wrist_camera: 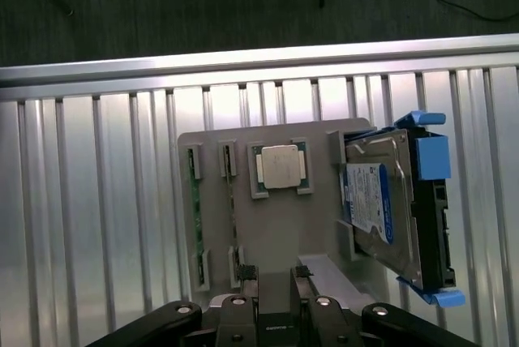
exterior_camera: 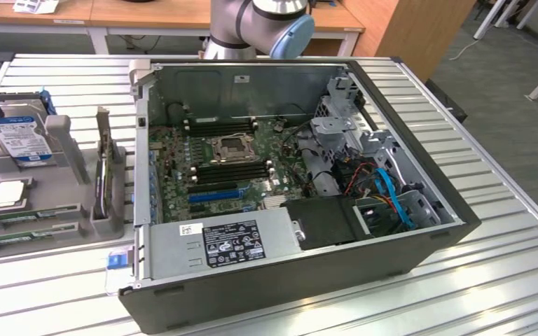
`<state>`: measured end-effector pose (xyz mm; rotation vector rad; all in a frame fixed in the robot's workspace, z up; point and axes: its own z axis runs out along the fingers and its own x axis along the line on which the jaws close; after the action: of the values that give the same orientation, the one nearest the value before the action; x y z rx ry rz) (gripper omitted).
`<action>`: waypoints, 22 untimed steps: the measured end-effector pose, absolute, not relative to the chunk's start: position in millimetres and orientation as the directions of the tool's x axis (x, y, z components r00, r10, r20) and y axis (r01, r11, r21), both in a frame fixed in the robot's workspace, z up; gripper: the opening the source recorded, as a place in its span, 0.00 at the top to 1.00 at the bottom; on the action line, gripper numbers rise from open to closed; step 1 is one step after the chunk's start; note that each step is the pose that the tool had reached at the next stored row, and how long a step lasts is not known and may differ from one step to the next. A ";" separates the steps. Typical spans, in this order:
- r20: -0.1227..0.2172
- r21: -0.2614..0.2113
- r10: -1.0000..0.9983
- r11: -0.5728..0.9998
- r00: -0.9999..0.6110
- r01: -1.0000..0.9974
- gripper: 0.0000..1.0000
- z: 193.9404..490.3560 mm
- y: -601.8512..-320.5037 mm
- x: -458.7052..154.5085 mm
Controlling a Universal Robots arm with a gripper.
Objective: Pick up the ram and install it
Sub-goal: 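Pick up the ram and move it above insertion slot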
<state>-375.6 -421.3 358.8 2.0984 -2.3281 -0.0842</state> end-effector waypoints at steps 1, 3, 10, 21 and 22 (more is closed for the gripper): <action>-0.031 0.044 -0.994 0.102 -0.104 -0.994 0.70 356.9 -421.3 -375.6; -0.031 0.044 -0.994 0.101 -0.103 -0.994 0.70 353.4 -421.3 -375.6; -0.032 0.044 -0.995 0.097 -0.099 -0.994 0.70 340.7 -421.3 -375.6; -0.032 0.044 -0.995 0.091 -0.092 -0.995 0.70 320.6 -421.3 -375.6; -0.032 0.044 -0.995 0.090 -0.092 -0.995 0.70 318.8 -421.3 -375.6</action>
<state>-375.6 -421.3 318.8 2.1132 -2.3151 -0.0850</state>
